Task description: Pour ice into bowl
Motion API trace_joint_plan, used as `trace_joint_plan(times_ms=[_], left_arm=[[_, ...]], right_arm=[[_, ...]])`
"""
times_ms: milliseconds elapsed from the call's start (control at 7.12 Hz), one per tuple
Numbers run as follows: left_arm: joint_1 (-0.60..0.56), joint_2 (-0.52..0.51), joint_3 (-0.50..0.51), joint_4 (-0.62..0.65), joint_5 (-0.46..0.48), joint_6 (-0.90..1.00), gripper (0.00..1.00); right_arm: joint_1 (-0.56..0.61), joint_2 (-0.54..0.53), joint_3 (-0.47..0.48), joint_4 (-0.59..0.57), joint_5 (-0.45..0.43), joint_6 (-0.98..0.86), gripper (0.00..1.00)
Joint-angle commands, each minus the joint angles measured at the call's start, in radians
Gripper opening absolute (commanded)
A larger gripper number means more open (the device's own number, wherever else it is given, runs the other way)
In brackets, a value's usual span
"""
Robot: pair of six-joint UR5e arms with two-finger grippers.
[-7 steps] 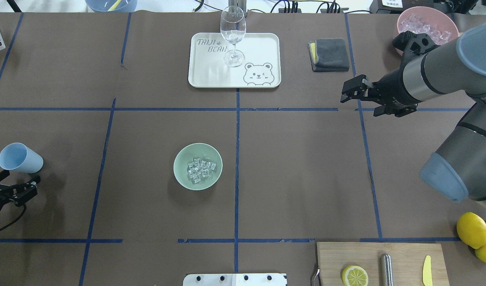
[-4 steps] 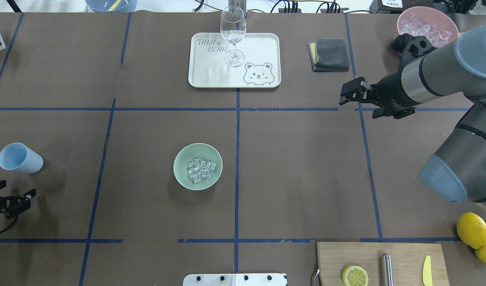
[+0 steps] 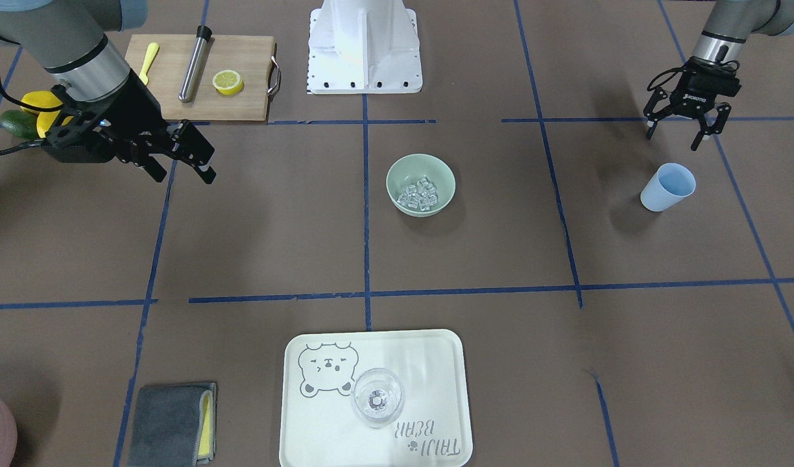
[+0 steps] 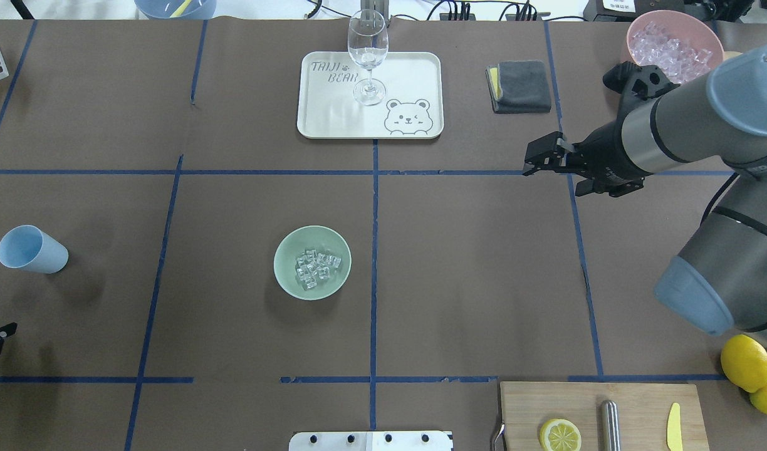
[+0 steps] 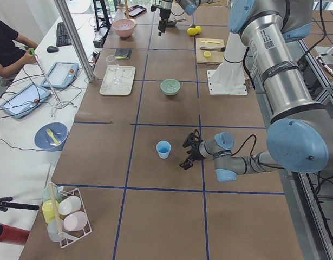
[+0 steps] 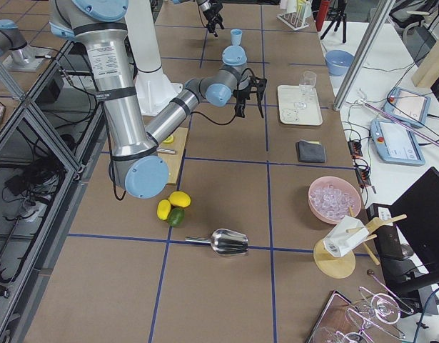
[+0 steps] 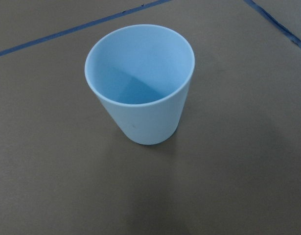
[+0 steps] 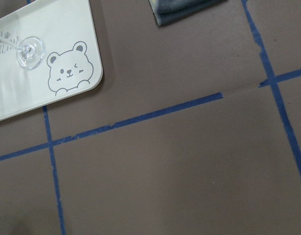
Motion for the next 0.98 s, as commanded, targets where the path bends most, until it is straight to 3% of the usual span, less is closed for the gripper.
trace_joint_plan(times_ms=[0, 281, 421, 702, 842], left_arm=[[-0.242, -0.004, 0.010, 0.001, -0.203, 0.239, 1.00], [-0.610, -0.120, 0.041, 0.097, -0.511, 0.425, 1.00], [-0.684, -0.172, 0.041, 0.207, -0.596, 0.427, 1.00], [-0.784, -0.302, 0.041, 0.454, -0.681, 0.478, 1.00], [-0.894, -0.380, 0.041, 0.592, -0.819, 0.507, 1.00]], right_arm=[[-0.085, 0.056, 0.002, -0.009, -0.021, 0.023, 1.00], [-0.171, 0.149, 0.001, -0.107, -0.102, 0.077, 1.00], [-0.232, 0.191, -0.005, -0.150, -0.171, 0.100, 1.00], [-0.344, 0.275, -0.065, -0.157, -0.288, 0.190, 1.00], [-0.402, 0.298, -0.103, -0.152, -0.335, 0.215, 1.00]])
